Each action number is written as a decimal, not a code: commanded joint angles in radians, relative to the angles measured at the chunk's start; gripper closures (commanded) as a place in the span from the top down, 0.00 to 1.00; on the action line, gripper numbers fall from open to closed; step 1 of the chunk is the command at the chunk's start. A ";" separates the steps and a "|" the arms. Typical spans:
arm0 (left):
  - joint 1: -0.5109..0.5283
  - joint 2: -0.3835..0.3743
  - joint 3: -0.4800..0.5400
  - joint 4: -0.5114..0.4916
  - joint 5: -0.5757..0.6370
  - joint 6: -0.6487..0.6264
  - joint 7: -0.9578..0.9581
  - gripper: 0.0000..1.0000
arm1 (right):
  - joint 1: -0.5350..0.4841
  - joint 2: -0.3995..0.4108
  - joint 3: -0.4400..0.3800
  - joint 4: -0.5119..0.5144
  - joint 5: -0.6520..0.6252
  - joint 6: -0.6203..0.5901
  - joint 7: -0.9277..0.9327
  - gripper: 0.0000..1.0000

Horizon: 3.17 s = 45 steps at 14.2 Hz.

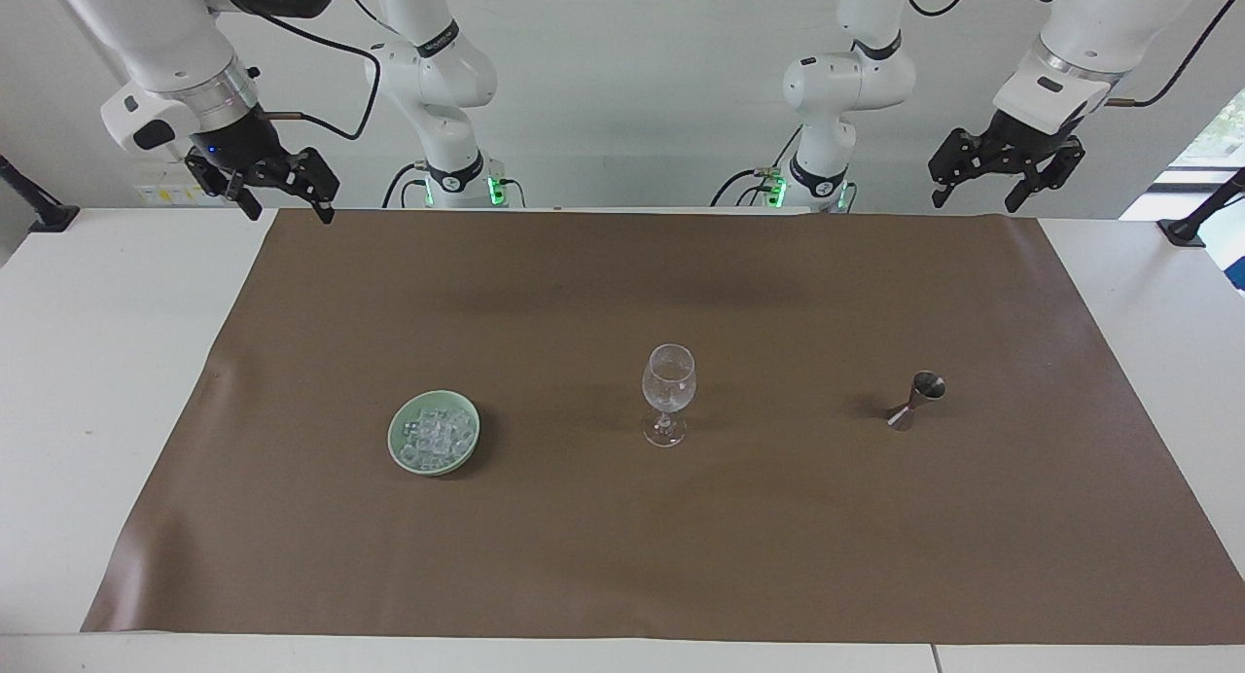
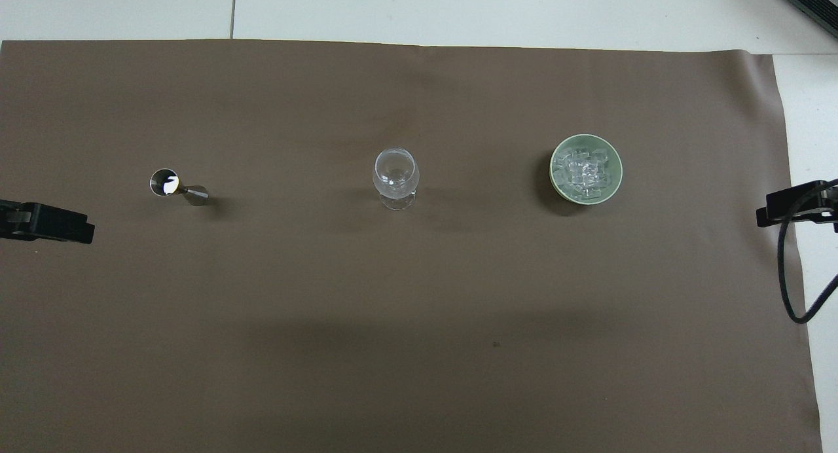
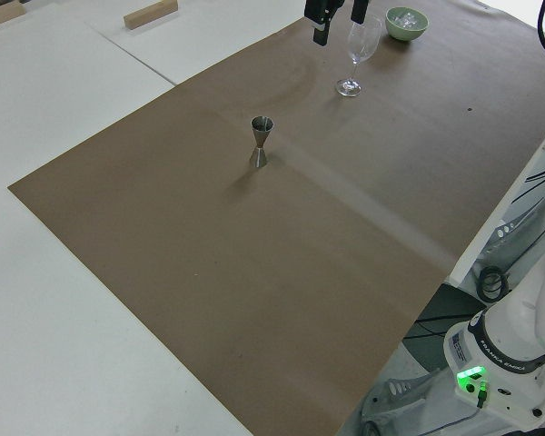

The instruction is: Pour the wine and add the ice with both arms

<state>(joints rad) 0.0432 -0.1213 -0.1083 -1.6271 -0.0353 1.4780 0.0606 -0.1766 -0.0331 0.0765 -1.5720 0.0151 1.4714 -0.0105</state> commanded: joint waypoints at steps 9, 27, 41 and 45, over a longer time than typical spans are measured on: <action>0.043 0.008 0.031 -0.076 -0.024 0.085 -0.111 1.00 | -0.006 -0.008 0.003 -0.010 0.003 0.015 -0.026 1.00; 0.052 0.241 0.294 -0.066 -0.314 0.116 -0.611 1.00 | -0.006 -0.008 0.003 -0.010 0.003 0.014 -0.026 1.00; 0.113 0.416 0.371 -0.151 -0.725 0.202 -0.955 1.00 | -0.006 -0.008 0.003 -0.010 0.003 0.014 -0.026 1.00; 0.150 0.475 0.371 -0.152 -0.825 0.202 -0.970 1.00 | -0.006 -0.008 0.003 -0.010 0.003 0.015 -0.026 1.00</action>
<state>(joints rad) 0.1732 0.3248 0.2631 -1.7715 -0.8038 1.6658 -0.8967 -0.1766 -0.0331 0.0765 -1.5720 0.0151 1.4714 -0.0105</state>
